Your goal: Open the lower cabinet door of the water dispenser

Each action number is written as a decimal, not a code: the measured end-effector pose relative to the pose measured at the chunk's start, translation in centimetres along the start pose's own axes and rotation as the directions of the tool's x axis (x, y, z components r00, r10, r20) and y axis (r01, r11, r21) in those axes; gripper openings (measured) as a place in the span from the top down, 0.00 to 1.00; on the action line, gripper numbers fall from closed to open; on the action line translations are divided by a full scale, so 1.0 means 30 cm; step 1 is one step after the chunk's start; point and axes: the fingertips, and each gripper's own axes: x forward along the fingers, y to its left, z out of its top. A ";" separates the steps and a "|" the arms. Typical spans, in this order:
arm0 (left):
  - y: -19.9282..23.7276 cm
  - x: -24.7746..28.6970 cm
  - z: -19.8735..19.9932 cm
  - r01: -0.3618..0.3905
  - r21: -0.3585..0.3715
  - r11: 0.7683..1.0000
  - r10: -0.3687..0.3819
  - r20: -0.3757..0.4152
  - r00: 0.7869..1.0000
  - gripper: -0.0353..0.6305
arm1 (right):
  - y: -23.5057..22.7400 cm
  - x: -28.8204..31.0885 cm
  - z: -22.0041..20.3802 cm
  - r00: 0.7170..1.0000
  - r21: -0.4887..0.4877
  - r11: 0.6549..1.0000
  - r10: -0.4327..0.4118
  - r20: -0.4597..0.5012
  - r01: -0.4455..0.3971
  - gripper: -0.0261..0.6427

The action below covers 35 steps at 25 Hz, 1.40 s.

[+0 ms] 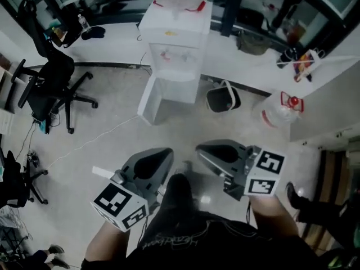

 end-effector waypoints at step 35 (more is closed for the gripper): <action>-0.876 -0.453 0.422 0.093 0.199 0.976 -0.149 0.285 0.947 0.95 | 0.908 -0.523 0.366 0.975 -0.391 0.920 0.072 0.212 0.016 0.94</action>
